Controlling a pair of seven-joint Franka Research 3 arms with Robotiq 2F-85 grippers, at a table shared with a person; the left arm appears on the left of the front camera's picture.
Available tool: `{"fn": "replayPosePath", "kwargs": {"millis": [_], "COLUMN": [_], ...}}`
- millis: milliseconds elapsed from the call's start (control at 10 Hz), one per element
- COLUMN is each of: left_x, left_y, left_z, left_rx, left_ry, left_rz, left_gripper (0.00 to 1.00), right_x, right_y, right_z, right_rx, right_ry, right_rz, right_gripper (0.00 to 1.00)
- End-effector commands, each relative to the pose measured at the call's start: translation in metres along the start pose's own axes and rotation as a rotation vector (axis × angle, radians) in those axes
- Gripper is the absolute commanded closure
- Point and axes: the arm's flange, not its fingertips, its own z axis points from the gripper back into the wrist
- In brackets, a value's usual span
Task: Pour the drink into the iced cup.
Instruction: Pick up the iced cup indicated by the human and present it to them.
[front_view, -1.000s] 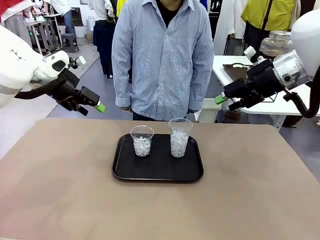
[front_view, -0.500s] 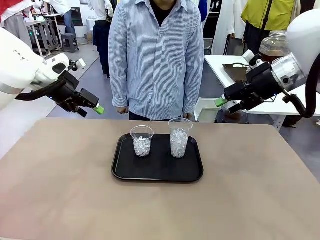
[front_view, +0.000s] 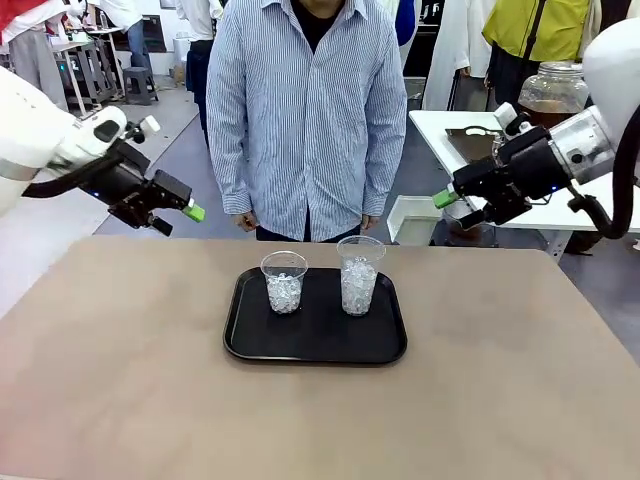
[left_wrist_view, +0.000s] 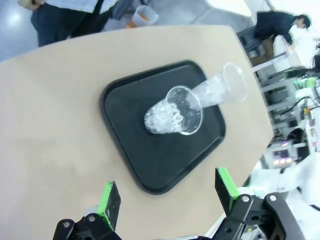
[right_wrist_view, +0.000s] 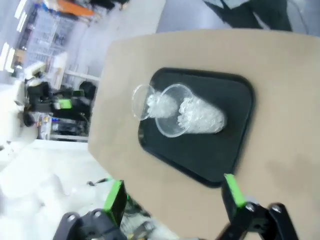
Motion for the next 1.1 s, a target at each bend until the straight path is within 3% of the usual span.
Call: {"fn": "replayPosePath", "kwargs": {"millis": [0,400,800,1000], "left_x": [0.01,0.021,0.025,0.029], "left_y": [0.025,0.057,0.079,0.085], "left_z": [0.006,0.001,-0.017,-0.019], "left_rx": [-0.156,-0.375,-0.516,-0.56], "left_ry": [-0.044,-0.006,0.032,0.02], "left_rz": [0.119,0.294,0.406,0.39], "left_gripper": [0.0,0.0,0.0,0.0], "right_x": [0.024,0.041,0.048,0.051], "right_y": [-0.014,-0.047,-0.083,-0.092], "right_z": [0.013,0.016,0.0,-0.009], "right_rx": [0.159,0.362,0.472,0.492], "right_ry": [-0.004,0.02,0.068,0.086], "right_rz": [-0.2,-0.386,-0.42,-0.417], "right_gripper": [0.0,0.0,0.0,0.0]}}
